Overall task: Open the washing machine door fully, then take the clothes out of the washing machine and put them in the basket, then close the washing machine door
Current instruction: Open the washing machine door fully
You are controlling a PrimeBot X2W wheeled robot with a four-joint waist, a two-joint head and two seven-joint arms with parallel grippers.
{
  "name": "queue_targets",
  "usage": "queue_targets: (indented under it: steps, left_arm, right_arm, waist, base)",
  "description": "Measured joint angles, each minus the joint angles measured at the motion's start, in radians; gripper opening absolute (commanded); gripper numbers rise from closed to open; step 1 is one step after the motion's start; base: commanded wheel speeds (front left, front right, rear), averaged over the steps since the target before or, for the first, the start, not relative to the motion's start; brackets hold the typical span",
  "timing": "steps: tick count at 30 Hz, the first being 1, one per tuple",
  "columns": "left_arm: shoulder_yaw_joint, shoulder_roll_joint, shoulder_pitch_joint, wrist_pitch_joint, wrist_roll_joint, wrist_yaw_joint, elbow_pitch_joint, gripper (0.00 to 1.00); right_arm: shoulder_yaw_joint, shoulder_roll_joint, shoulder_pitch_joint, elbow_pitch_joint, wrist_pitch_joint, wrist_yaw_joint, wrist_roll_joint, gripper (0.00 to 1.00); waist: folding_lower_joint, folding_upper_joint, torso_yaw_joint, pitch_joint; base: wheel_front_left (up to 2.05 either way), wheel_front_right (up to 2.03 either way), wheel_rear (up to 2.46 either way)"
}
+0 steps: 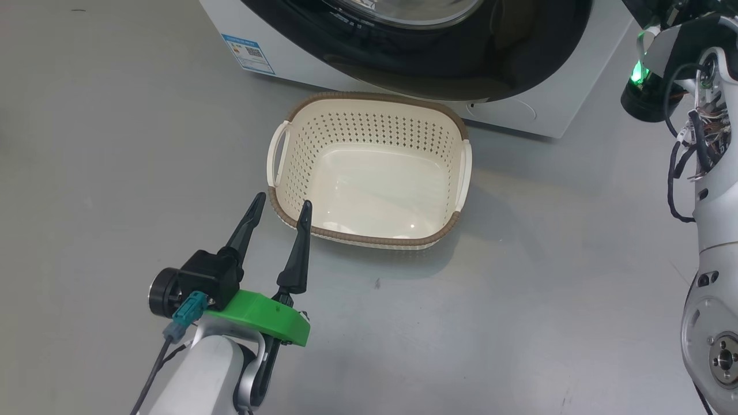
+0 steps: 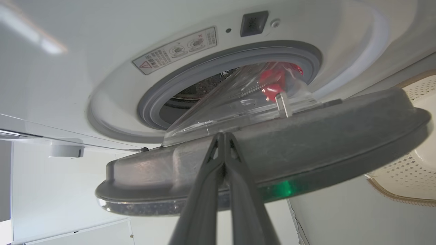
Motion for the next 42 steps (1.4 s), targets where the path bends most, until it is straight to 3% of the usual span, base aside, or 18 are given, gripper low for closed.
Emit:
queue_targets:
  steps: [10, 18, 24, 32, 42]
  left_arm:
    - [0.030, 0.000, 0.013, 0.000, 0.005, 0.000, 0.014, 1.00]
    - [0.065, 0.001, 0.046, 0.000, 0.033, 0.000, 0.016, 1.00]
    - [0.091, 0.002, 0.070, 0.000, 0.046, 0.002, 0.016, 1.00]
    - [0.119, 0.003, 0.100, 0.000, 0.058, 0.003, 0.011, 1.00]
    - [0.153, 0.003, 0.132, 0.000, 0.066, 0.003, -0.015, 1.00]
  right_arm:
    - [0.036, -0.024, 0.047, -0.071, -0.045, 0.112, -0.057, 0.00]
    - [0.150, -0.061, 0.147, -0.152, -0.099, 0.225, -0.218, 0.00]
    - [0.268, -0.119, 0.241, -0.223, -0.156, 0.248, -0.396, 0.00]
    - [0.381, -0.176, 0.398, -0.350, -0.290, 0.248, -0.584, 0.00]
    - [0.436, -0.219, 0.593, -0.479, -0.483, 0.248, -0.730, 0.00]
  waist:
    - [0.0000, 0.0000, -0.009, -0.047]
    - [0.0000, 0.0000, -0.040, -0.105]
    - [-0.0001, 0.0000, -0.071, -0.141]
    - [0.0000, 0.0000, -0.125, -0.195]
    - [0.0000, 0.0000, -0.186, -0.247]
  base:
    - [0.00, 0.00, 0.00]
    - [0.00, 0.00, 0.00]
    - [0.00, 0.00, 0.00]
    - [0.00, 0.00, 0.00]
    - [0.00, 0.00, 0.00]
